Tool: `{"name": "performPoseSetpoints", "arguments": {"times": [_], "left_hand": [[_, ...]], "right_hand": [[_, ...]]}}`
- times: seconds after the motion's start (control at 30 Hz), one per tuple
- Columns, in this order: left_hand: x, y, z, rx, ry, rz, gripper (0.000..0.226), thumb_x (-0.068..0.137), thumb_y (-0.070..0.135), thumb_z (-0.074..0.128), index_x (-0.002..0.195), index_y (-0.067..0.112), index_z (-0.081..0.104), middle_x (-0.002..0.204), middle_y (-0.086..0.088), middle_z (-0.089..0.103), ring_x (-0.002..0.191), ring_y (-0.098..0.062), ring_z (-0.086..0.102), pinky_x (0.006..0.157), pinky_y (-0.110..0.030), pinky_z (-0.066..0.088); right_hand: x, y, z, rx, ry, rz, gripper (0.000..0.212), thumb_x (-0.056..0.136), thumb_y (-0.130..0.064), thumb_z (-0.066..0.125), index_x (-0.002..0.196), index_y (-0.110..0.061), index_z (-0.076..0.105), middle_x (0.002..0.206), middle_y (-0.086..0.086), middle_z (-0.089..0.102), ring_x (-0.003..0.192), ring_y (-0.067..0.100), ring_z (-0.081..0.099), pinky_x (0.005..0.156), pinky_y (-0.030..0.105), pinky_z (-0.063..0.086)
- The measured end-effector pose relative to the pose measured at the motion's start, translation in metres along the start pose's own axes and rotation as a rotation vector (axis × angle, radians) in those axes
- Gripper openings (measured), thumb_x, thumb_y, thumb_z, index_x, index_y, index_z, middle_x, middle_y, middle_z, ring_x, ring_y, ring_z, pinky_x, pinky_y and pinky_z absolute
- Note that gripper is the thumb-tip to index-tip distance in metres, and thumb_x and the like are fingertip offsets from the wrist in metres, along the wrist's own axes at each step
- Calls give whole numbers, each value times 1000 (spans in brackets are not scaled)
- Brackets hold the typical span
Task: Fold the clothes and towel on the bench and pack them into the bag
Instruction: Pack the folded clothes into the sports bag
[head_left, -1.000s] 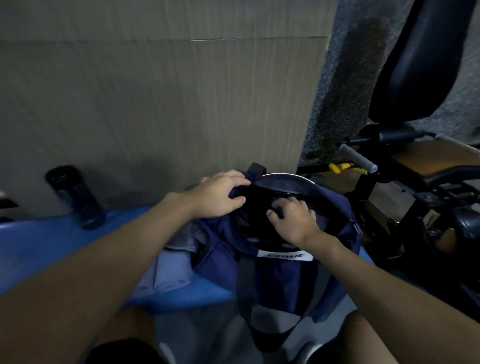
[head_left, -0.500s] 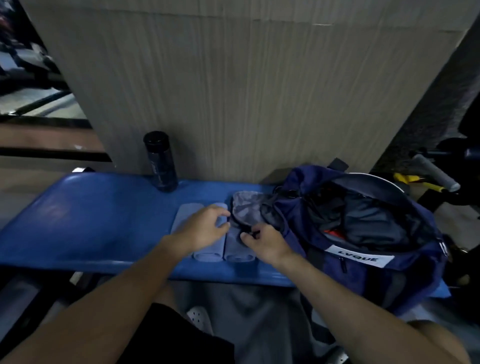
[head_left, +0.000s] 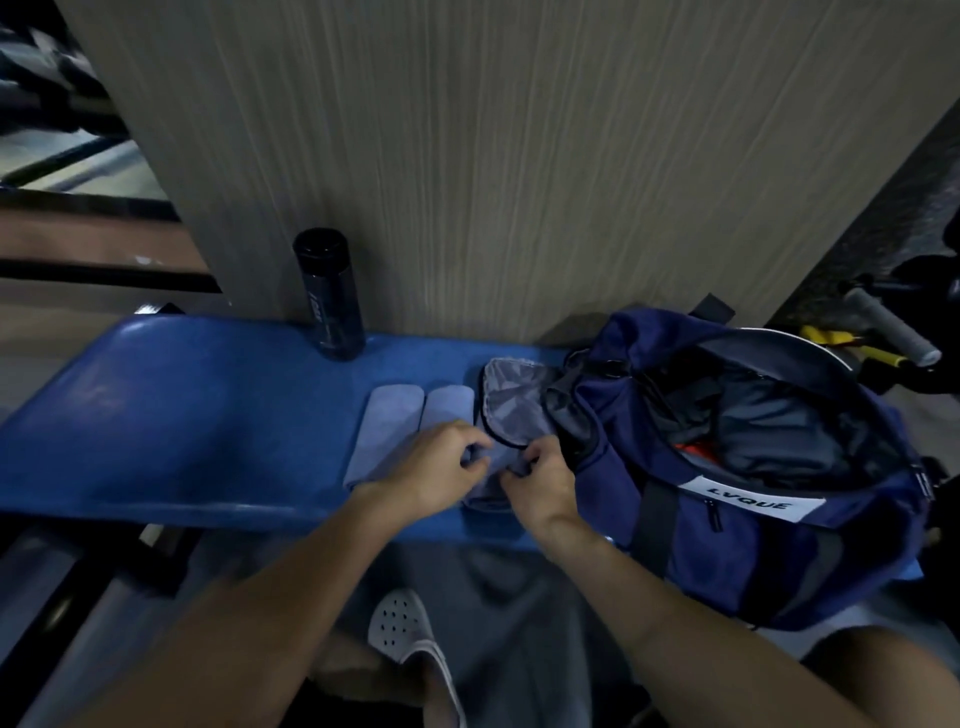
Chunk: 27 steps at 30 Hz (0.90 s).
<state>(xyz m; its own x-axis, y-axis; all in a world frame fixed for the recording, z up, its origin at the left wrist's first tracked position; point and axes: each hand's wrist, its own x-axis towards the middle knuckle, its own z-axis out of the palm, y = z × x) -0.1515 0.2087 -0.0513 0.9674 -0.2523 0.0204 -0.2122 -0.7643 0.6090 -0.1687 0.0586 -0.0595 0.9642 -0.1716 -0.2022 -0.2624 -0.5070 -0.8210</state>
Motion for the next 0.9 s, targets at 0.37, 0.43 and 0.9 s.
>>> {"name": "performPoseSetpoints", "arguments": {"times": [0.37, 0.43, 0.9], "left_hand": [[-9, 32, 5, -286, 103, -252, 26, 94, 31, 63, 113, 16, 53, 106, -9, 66, 99, -24, 63, 88, -37, 50], [-13, 40, 3, -405, 147, -337, 34, 92, 38, 63, 116, 21, 46, 110, -6, 64, 103, -23, 61, 94, -44, 51], [-39, 92, -36, -1065, 265, -305, 68, 86, 19, 76, 138, 32, 35, 115, -7, 65, 94, -23, 71, 70, -38, 60]], "right_hand": [[-27, 6, -19, 443, -9, -31, 29, 85, 7, 62, 91, -14, 44, 79, 6, 55, 63, 12, 51, 49, 14, 42], [-35, 5, -25, 499, -30, -55, 29, 85, 5, 63, 91, -17, 45, 89, 15, 60, 71, 17, 55, 55, 18, 46], [-79, -15, -64, 578, -228, -272, 65, 81, -11, 77, 130, -30, 40, 119, -1, 61, 104, 10, 62, 89, 29, 55]]}}
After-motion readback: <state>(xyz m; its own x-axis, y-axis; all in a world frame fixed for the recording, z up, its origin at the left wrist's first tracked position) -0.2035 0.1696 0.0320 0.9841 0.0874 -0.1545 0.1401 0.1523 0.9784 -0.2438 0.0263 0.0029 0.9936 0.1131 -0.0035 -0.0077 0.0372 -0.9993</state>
